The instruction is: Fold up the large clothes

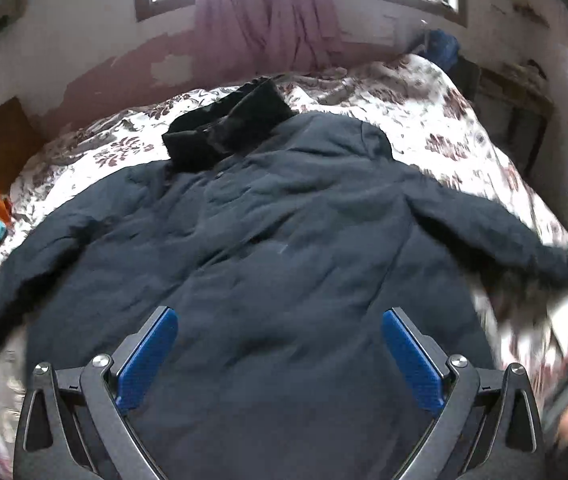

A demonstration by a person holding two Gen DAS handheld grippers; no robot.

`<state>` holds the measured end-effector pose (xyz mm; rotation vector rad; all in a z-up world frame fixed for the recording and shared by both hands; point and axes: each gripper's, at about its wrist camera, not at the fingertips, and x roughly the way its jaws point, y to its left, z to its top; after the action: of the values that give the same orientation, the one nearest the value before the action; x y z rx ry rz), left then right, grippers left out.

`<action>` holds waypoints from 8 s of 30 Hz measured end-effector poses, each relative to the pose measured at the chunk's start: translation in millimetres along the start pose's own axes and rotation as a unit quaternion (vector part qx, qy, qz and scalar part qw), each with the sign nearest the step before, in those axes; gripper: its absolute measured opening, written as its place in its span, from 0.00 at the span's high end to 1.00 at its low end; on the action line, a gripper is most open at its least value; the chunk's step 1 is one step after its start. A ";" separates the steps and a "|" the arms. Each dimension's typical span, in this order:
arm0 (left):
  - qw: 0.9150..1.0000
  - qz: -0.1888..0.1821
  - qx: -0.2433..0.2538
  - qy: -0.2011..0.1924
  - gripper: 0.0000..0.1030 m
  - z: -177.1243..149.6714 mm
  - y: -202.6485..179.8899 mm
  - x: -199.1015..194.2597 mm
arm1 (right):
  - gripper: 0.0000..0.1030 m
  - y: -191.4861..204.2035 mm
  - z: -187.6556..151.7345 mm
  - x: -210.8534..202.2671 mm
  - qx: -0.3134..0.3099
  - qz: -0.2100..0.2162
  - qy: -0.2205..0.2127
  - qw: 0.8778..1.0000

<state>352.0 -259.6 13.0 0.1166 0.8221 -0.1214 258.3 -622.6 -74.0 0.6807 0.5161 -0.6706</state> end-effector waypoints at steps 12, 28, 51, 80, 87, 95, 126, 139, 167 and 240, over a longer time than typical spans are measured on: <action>1.000 0.001 0.021 -0.018 0.00 51.3 -106.4 90.1 | 0.20 0.8 2.5 12.5 0.017 0.059 0.005 0.998; 0.999 -0.015 0.028 0.038 0.00 32.9 -108.5 138.4 | 0.92 -20.3 27.3 31.0 0.122 0.132 -0.027 0.983; 0.995 -0.097 -0.015 0.019 0.01 46.9 -25.2 100.6 | 0.30 -14.1 -4.5 45.3 0.268 0.114 0.066 0.954; 0.992 -0.077 0.045 0.091 0.00 57.1 -69.8 132.3 | 0.98 19.8 33.1 -13.4 0.137 0.169 -0.062 0.974; 0.992 -0.086 0.039 0.081 0.00 53.3 17.7 86.2 | 0.98 106.2 38.7 -81.5 -0.043 0.152 -0.129 0.979; 0.996 -0.067 -0.003 0.052 0.00 26.0 142.6 57.2 | 0.98 301.4 -41.9 -154.2 -0.353 0.204 -0.132 0.904; 0.984 -0.116 -0.124 0.053 0.02 -22.8 254.7 98.1 | 0.16 219.2 -215.1 -140.0 -0.473 0.227 0.089 0.847; 0.972 -0.075 -0.209 0.083 0.85 -12.9 245.9 148.9 | 0.15 235.1 -214.9 -122.6 -0.460 0.239 0.080 0.851; 0.984 -0.016 -0.177 0.023 0.91 -27.9 273.9 141.1 | 0.15 357.9 -200.5 -5.0 -0.441 0.121 0.057 0.887; 0.901 -0.133 -0.223 -0.347 0.92 -24.6 408.1 -63.5 | 0.02 351.9 -199.7 -110.5 -0.391 0.199 0.096 0.893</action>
<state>353.8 150.8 66.1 -0.4585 0.1284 -0.2130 389.1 -231.4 1.6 0.0698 0.7396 0.0257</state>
